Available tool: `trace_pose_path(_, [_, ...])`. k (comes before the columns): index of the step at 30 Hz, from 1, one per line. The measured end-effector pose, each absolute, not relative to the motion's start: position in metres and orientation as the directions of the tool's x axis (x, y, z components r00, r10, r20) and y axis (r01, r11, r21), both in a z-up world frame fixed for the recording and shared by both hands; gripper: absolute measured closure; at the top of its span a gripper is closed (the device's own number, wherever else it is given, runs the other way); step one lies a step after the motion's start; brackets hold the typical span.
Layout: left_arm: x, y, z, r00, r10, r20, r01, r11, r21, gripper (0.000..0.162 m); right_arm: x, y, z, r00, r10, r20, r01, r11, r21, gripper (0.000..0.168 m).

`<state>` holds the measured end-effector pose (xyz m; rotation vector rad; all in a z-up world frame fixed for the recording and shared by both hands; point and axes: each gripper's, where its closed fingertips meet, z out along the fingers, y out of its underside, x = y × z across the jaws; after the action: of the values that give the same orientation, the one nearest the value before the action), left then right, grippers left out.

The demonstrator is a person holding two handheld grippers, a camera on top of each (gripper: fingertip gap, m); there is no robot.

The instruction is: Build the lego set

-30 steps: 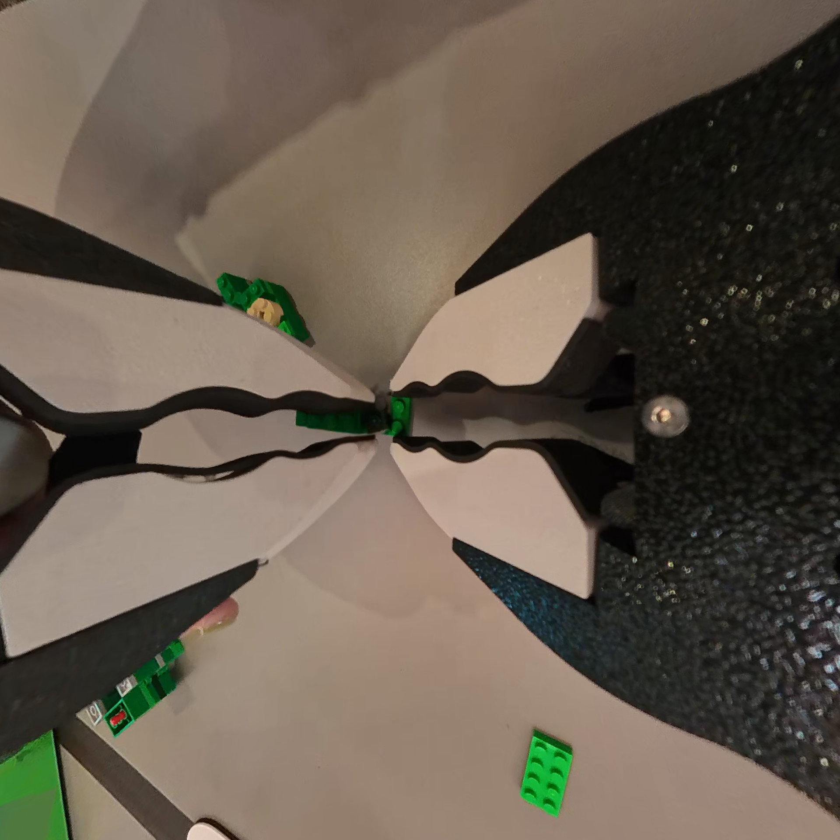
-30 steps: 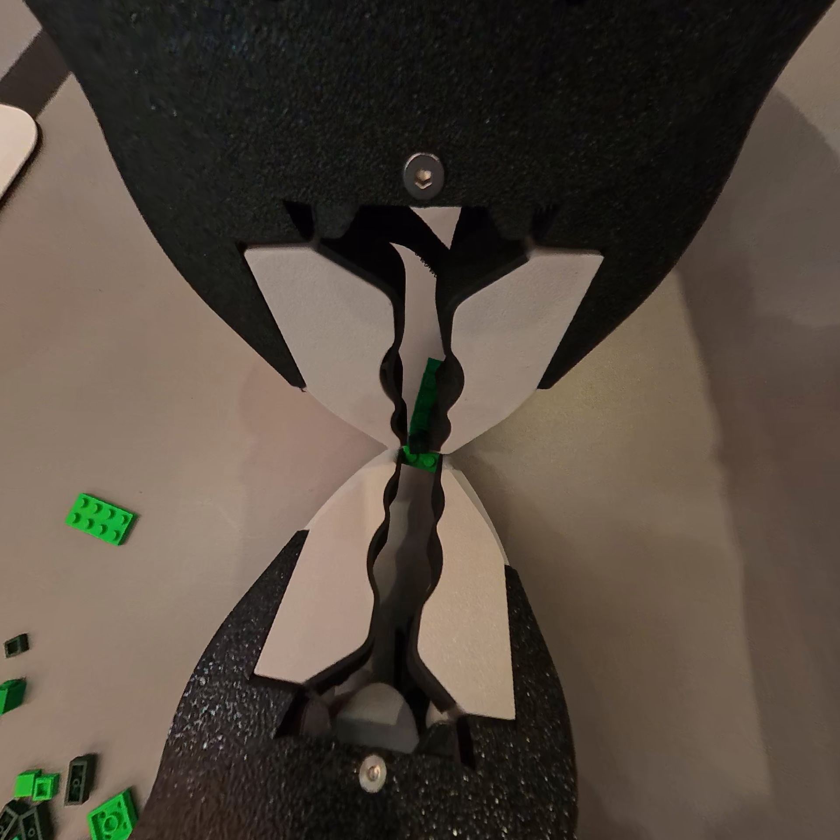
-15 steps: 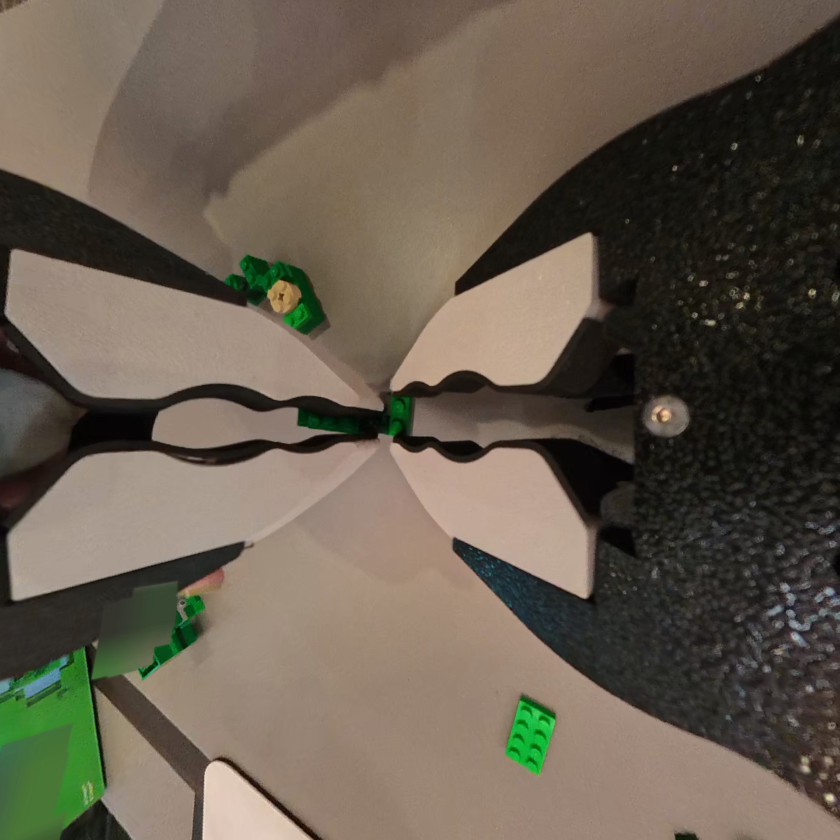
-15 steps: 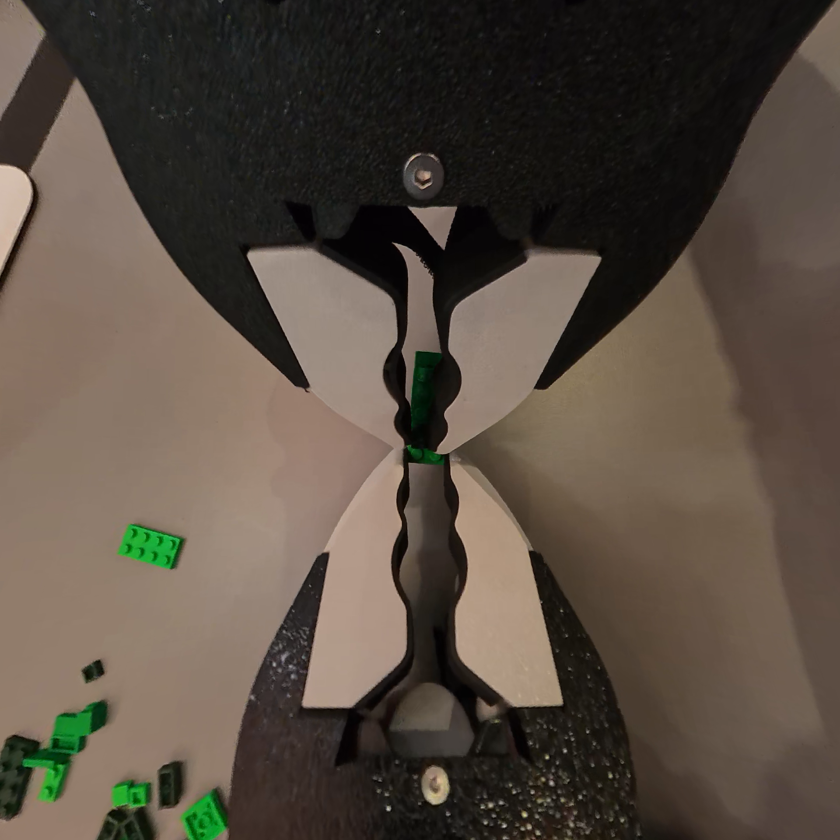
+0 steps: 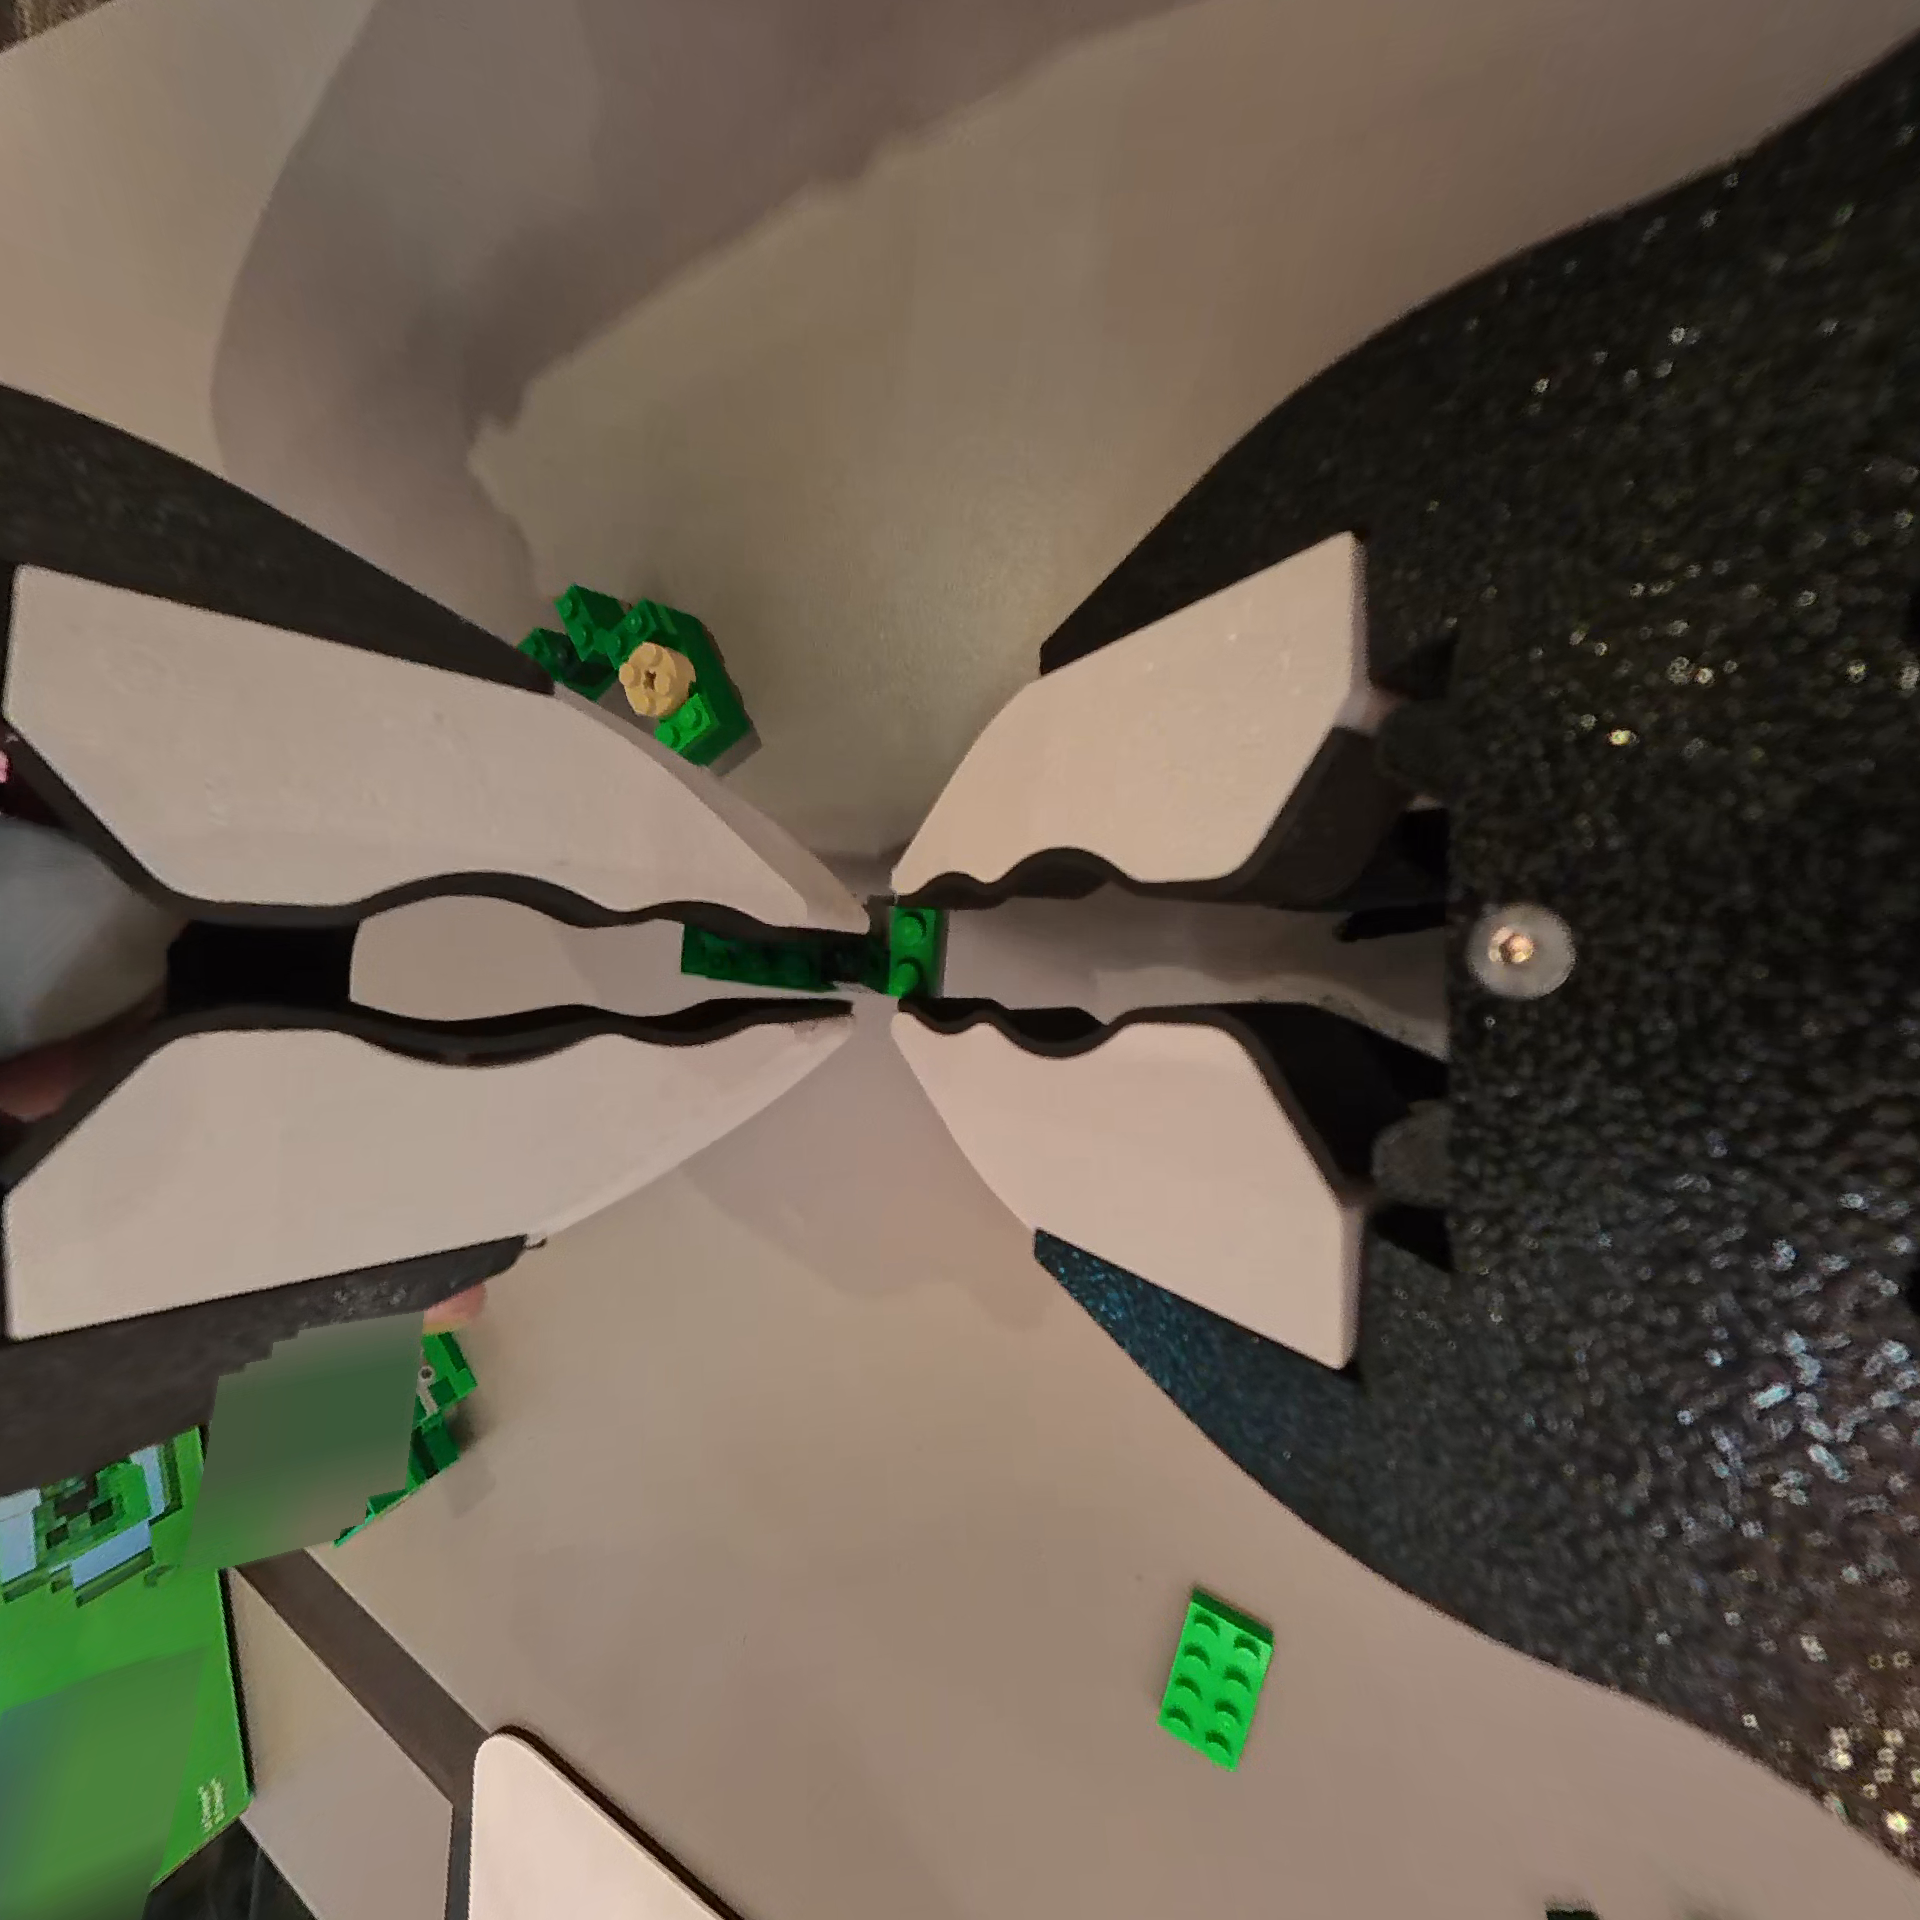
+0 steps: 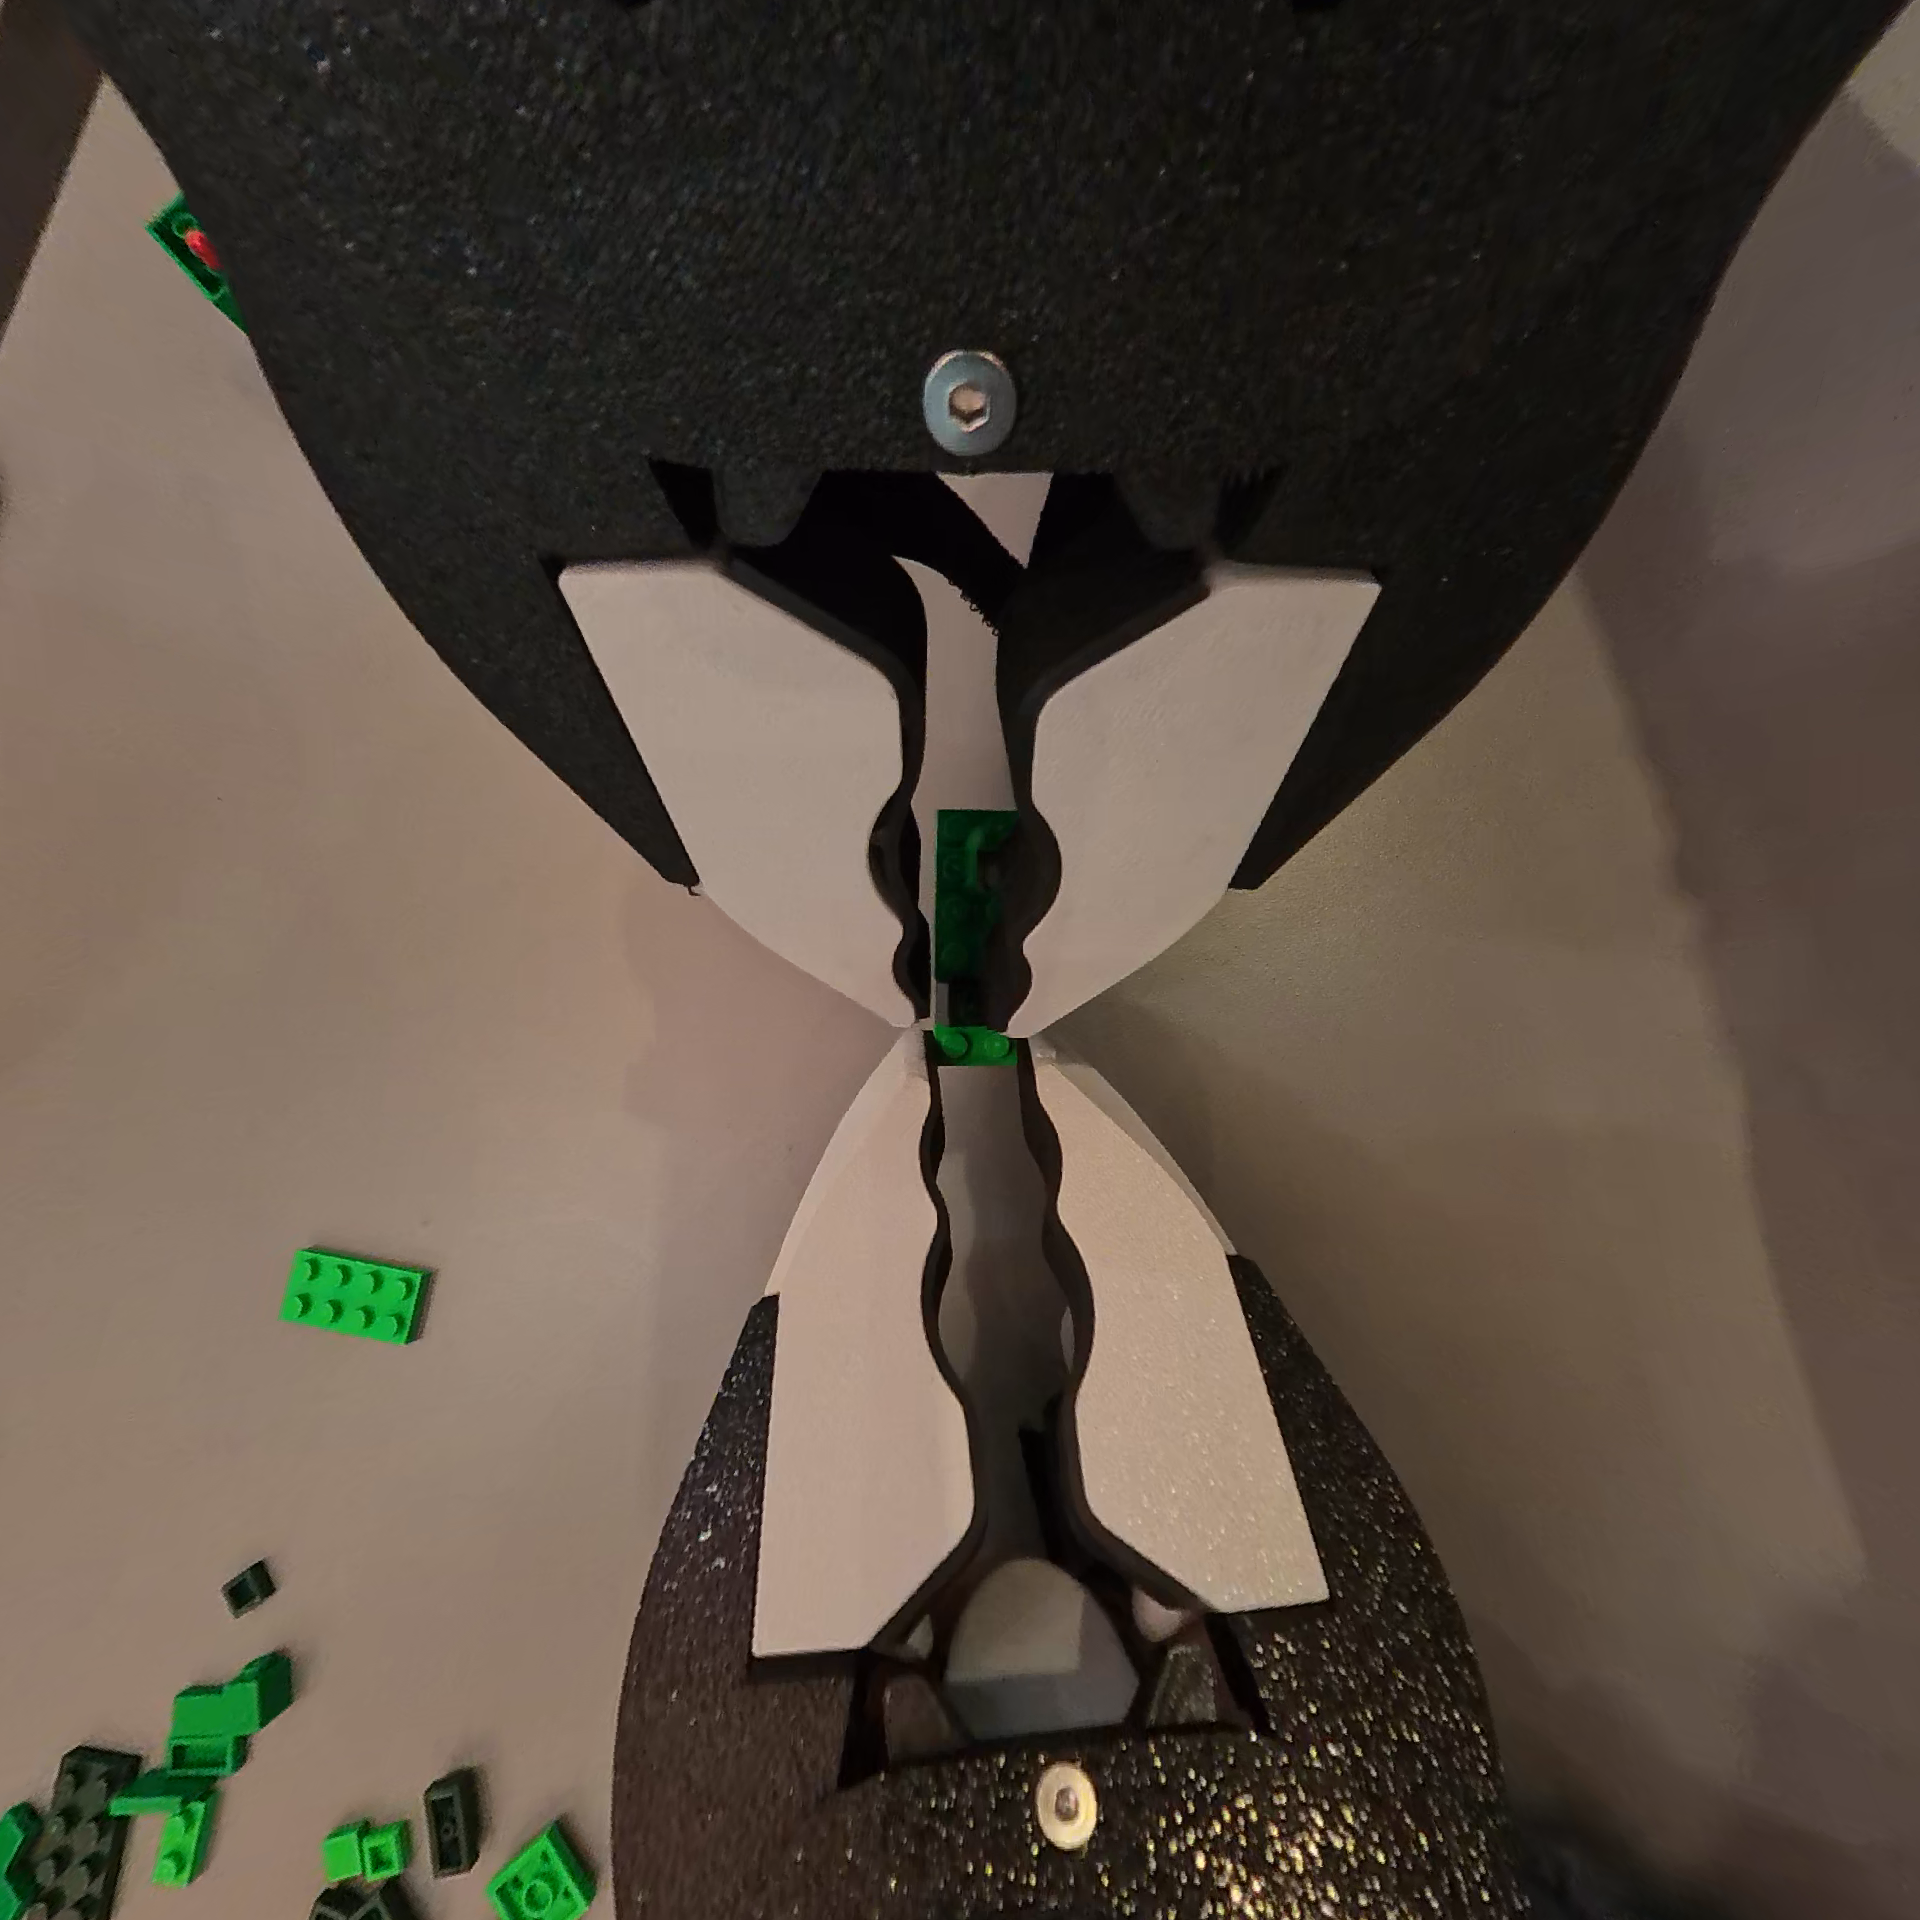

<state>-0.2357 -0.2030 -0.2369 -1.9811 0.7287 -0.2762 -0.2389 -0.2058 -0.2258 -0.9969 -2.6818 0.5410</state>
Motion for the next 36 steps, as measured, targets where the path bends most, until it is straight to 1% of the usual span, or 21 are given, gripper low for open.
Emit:
trace_pose_path(7, [-0.235, -0.203, -0.239, 0.789, -0.604, -0.109, -0.388, -0.353, -0.851, 0.146, -0.238, -0.204, -0.227, -0.740, 0.669, 0.069, 0.590, 0.696, -0.410, 0.159])
trace_pose_path(11, [-0.235, -0.204, -0.239, 0.786, -0.606, -0.122, -0.398, -0.347, -0.849, 0.146, -0.237, -0.204, -0.223, -0.723, 0.690, 0.027, 0.612, 0.659, -0.437, 0.153])
trace_pose_path(15, [-0.234, -0.204, -0.237, 0.779, -0.612, -0.138, -0.411, -0.333, -0.849, 0.146, -0.240, -0.200, -0.216, -0.663, 0.735, -0.142, 0.691, 0.527, -0.495, 0.146])
trace_pose_path(17, [-0.233, -0.204, -0.238, 0.777, -0.615, -0.136, -0.413, -0.333, -0.848, 0.146, -0.238, -0.201, -0.213, -0.614, 0.737, -0.283, 0.749, 0.430, -0.503, 0.138])
trace_pose_path(19, [-0.233, -0.204, -0.239, 0.777, -0.615, -0.135, -0.415, -0.338, -0.845, 0.146, -0.239, -0.201, -0.212, -0.588, 0.727, -0.354, 0.772, 0.374, -0.513, 0.135])
trace_pose_path(21, [-0.236, -0.204, -0.241, 0.784, -0.606, -0.134, -0.415, -0.351, -0.839, 0.146, -0.240, -0.196, -0.212, -0.587, 0.738, -0.334, 0.766, 0.372, -0.524, 0.136])
trace_pose_path(25, [-0.251, -0.199, -0.245, 0.838, -0.531, -0.121, -0.383, -0.417, -0.824, 0.146, -0.243, -0.189, -0.209, -0.601, 0.769, -0.221, 0.720, 0.399, -0.568, 0.140])
trace_pose_path(28, [-0.262, -0.198, -0.251, 0.872, -0.479, -0.098, -0.353, -0.479, -0.804, 0.146, -0.233, -0.191, -0.213, -0.612, 0.769, -0.185, 0.716, 0.438, -0.544, 0.144])
trace_pose_path(32, [-0.271, -0.199, -0.257, 0.904, -0.421, -0.075, -0.323, -0.558, -0.764, 0.146, -0.220, -0.194, -0.222, -0.622, 0.773, -0.123, 0.705, 0.484, -0.518, 0.144])
trace_pose_path(36, [-0.277, -0.199, -0.263, 0.926, -0.375, -0.040, -0.274, -0.597, -0.754, 0.146, -0.216, -0.195, -0.215, -0.587, 0.802, -0.111, 0.693, 0.428, -0.580, 0.147])
